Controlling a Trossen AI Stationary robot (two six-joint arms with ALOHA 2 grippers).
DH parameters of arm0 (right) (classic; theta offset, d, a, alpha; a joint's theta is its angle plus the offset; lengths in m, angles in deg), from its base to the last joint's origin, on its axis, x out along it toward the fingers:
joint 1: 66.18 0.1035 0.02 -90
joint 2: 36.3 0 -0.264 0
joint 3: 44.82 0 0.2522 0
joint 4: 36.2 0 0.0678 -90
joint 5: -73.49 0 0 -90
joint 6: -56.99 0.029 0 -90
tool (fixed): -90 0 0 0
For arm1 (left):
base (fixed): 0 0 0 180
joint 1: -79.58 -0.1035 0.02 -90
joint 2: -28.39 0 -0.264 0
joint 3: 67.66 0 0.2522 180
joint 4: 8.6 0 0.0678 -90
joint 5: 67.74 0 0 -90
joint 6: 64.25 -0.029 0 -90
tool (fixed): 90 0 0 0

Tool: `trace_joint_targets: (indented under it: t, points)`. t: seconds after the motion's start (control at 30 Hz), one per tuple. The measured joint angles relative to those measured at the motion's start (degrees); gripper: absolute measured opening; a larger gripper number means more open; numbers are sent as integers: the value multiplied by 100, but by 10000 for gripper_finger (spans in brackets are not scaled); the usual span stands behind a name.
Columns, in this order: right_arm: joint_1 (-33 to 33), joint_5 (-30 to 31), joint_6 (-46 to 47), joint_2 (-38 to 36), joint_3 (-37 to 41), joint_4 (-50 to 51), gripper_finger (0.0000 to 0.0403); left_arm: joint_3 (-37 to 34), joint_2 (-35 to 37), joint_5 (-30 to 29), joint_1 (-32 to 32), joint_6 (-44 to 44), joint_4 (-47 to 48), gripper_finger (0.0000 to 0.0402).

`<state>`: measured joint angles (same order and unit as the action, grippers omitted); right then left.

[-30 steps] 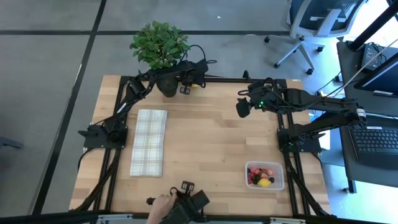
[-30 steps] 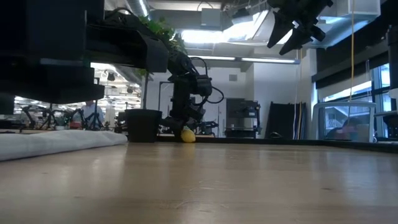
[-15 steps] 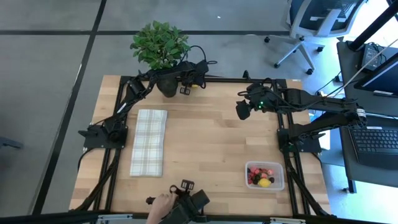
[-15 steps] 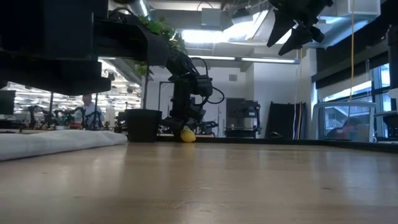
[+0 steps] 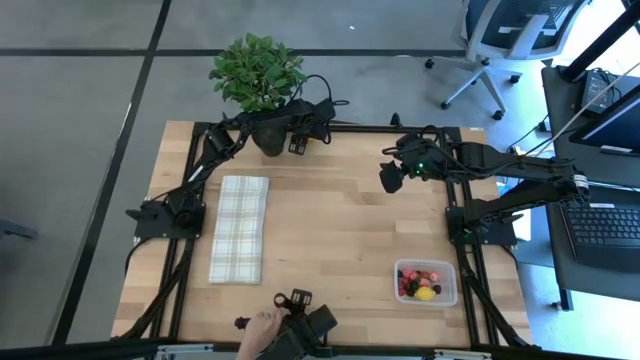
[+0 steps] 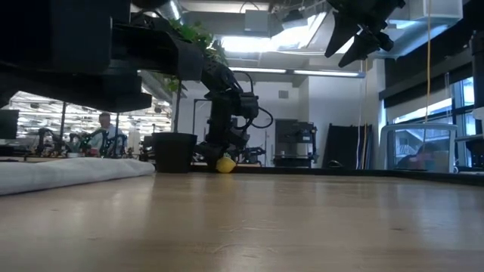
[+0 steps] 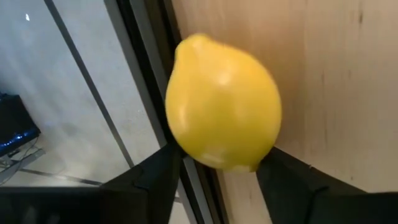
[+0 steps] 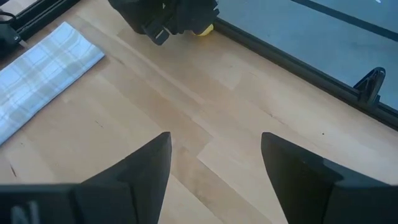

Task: Pick and placing Produce into tupperware
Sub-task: Put the yellow lemon into the transparent bin

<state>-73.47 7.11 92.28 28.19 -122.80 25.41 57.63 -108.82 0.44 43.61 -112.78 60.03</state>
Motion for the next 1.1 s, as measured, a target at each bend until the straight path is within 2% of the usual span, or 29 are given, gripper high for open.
trace_joint_targets:
  t: [0.13, 0.27, 1.1]
  points:
    - [0, 0, 0, 0, 0, 0, 249, 0, 0, 33, 0, 18, 10, 222]
    - [0, 0, -2, 0, 0, 0, 249, 0, 0, 33, -2, 20, 9, 233]
    - [0, 0, -18, 0, -2, 29, 249, 0, 39, 362, -68, -68, -170, 226]
